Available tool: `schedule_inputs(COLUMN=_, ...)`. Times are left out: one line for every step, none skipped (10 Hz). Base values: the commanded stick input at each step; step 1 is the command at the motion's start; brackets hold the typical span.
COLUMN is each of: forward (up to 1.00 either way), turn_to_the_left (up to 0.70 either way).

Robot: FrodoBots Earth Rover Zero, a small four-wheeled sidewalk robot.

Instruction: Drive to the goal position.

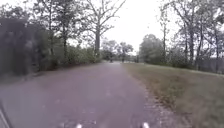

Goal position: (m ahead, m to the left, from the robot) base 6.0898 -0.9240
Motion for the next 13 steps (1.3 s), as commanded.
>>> schedule_inputs(forward=1.00, turn_to_the_left=0.00)
schedule_inputs(forward=1.00, turn_to_the_left=0.00)
schedule_inputs(forward=1.00, turn_to_the_left=0.00)
schedule_inputs(forward=1.00, turn_to_the_left=0.00)
schedule_inputs(forward=1.00, turn_to_the_left=0.00)
schedule_inputs(forward=1.00, turn_to_the_left=0.00)
schedule_inputs(forward=1.00, turn_to_the_left=0.00)
schedule_inputs(forward=1.00, turn_to_the_left=0.00)
schedule_inputs(forward=1.00, turn_to_the_left=0.00)
schedule_inputs(forward=1.00, turn_to_the_left=0.00)
schedule_inputs(forward=1.00, turn_to_the_left=0.00)
schedule_inputs(forward=1.00, turn_to_the_left=0.00)
schedule_inputs(forward=1.00, turn_to_the_left=0.00)
